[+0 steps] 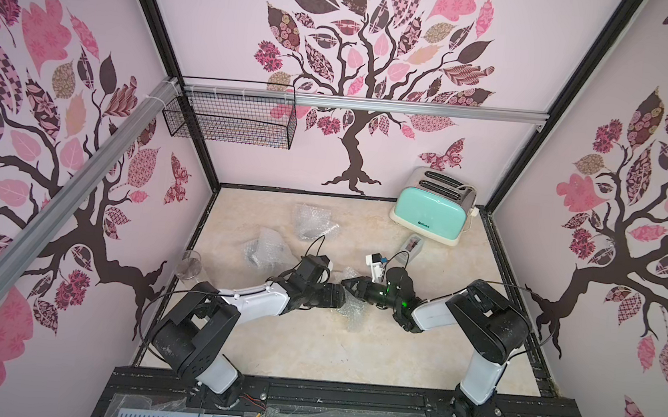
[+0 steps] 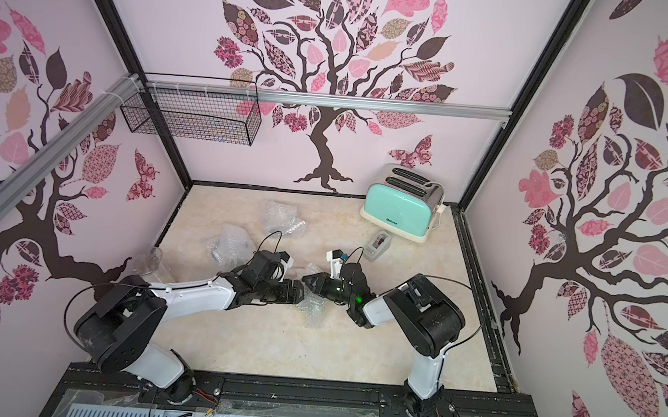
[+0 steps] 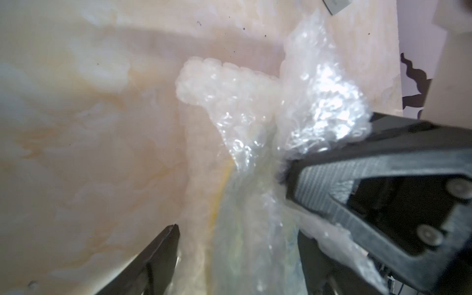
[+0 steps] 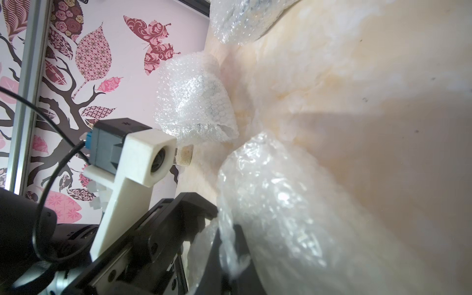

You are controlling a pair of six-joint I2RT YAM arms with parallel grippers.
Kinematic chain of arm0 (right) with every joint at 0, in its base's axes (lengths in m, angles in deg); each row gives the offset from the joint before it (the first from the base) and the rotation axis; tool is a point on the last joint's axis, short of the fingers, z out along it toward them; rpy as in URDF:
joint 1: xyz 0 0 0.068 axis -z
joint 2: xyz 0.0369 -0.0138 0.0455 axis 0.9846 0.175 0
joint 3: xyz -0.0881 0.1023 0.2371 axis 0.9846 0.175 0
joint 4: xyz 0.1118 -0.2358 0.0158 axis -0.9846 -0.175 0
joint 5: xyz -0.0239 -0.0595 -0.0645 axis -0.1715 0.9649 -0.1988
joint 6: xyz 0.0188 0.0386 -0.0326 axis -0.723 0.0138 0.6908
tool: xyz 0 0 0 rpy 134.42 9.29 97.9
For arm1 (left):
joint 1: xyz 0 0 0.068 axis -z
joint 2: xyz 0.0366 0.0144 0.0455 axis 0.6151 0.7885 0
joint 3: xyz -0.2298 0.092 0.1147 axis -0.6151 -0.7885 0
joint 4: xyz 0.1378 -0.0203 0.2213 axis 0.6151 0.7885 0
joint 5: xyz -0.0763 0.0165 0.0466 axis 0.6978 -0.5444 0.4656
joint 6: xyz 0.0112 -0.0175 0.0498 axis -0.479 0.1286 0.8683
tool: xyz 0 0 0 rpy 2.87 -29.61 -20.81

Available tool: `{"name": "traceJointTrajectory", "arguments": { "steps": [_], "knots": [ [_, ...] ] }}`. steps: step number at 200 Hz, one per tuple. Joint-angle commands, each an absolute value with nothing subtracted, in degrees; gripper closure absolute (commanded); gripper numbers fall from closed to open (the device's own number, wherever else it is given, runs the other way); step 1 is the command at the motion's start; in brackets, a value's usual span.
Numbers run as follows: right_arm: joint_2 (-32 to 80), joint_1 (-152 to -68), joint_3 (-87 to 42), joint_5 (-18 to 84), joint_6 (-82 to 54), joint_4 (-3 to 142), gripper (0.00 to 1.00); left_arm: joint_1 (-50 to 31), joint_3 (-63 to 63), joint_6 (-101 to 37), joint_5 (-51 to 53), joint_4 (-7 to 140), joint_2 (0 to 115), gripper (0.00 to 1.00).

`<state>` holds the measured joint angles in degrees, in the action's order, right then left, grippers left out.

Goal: Wrap bowls in bubble wrap
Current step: Wrap the bowl in bubble wrap.

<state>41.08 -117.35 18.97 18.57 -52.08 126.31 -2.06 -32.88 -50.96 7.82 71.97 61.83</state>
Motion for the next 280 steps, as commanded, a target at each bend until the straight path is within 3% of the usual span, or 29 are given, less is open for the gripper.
{"name": "traceJointTrajectory", "arguments": {
  "steps": [1,33,90,116,196,216,248,280],
  "knots": [
    [42.7,-117.5,18.4,18.7,-51.7,126.0,1.00,-2.6,-34.1,-51.6,11.0,68.3,59.7,0.14],
    [42.9,-117.5,18.6,18.4,-51.6,126.1,1.00,-4.9,-37.5,-55.1,15.4,63.2,57.9,0.10],
    [42.9,-117.5,18.4,18.0,-51.6,126.0,1.00,-5.4,-37.2,-55.6,15.0,66.8,54.1,0.06],
    [42.9,-117.5,18.2,17.7,-51.5,125.9,1.00,-8.4,-39.1,-60.1,22.1,61.4,55.2,0.04],
    [42.3,-117.5,18.1,17.3,-51.1,125.0,1.00,-6.9,-34.3,-54.2,17.2,66.7,61.4,0.02],
    [42.2,-117.5,18.1,17.1,-51.2,125.0,1.00,-5.2,-32.7,-52.1,13.3,70.4,62.8,0.08],
    [41.1,-117.5,18.1,16.9,-51.2,124.7,1.00,-4.8,-32.6,-51.3,11.9,71.6,64.5,0.29],
    [38.4,-117.5,16.5,16.9,-48.7,120.4,1.00,-4.8,-32.8,-50.8,11.6,71.4,65.0,0.44]
  ]
}}
